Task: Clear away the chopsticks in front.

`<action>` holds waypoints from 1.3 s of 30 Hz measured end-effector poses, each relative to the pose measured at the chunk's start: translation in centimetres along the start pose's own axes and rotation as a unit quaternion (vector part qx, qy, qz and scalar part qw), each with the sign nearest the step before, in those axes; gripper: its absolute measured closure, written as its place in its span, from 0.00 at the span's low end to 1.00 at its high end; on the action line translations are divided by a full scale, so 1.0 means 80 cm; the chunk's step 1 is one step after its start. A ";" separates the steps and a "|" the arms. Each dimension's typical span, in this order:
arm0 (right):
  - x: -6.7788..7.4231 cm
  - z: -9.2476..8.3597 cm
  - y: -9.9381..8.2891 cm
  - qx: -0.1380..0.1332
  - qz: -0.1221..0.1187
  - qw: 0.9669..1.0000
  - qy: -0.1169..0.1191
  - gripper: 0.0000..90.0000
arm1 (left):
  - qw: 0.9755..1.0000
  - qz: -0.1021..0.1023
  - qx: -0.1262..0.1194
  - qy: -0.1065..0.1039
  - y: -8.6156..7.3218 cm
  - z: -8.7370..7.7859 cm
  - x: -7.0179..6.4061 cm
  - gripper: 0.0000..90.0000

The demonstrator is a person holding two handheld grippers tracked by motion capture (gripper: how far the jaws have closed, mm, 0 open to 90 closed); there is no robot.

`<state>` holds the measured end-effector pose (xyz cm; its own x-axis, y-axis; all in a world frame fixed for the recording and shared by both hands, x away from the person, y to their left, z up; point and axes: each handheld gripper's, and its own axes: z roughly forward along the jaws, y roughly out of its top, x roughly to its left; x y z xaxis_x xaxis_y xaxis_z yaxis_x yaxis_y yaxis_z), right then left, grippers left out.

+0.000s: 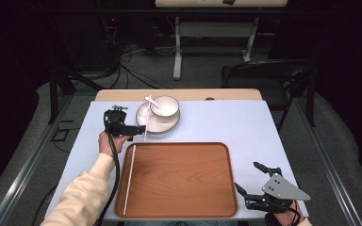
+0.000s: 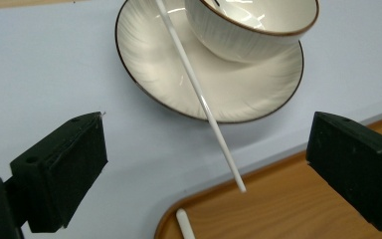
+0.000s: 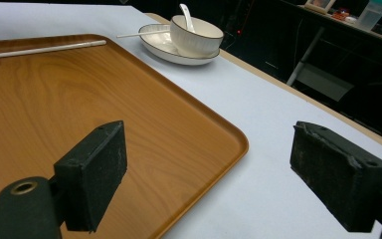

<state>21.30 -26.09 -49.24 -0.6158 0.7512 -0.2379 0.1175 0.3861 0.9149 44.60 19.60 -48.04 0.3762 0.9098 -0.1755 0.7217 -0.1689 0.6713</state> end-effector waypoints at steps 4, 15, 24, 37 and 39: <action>0.001 0.001 0.000 0.001 -0.002 1.000 0.004 0.16 | 1.000 -0.007 0.000 0.007 0.015 0.012 0.007 0.05; 0.001 0.002 -0.001 0.004 -0.003 1.000 0.009 0.16 | 0.999 -0.029 0.025 0.021 0.039 0.059 0.024 0.07; 0.001 0.002 -0.001 0.007 -0.005 1.000 0.010 0.16 | 0.999 -0.016 0.046 0.016 0.048 0.092 0.024 0.25; 0.001 0.003 -0.001 0.009 -0.005 1.000 0.011 0.16 | 0.997 -0.053 0.049 0.017 0.052 0.114 0.027 0.59; 0.001 0.003 -0.001 0.010 -0.004 1.000 0.011 0.16 | 0.997 -0.062 0.048 0.010 0.053 0.117 0.028 0.63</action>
<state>21.43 -25.95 -49.39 -0.6337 0.7362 -0.2376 0.1280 0.4027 0.9063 53.93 17.39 -52.32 0.2705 0.9328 -0.2381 0.8141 -0.0896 0.5737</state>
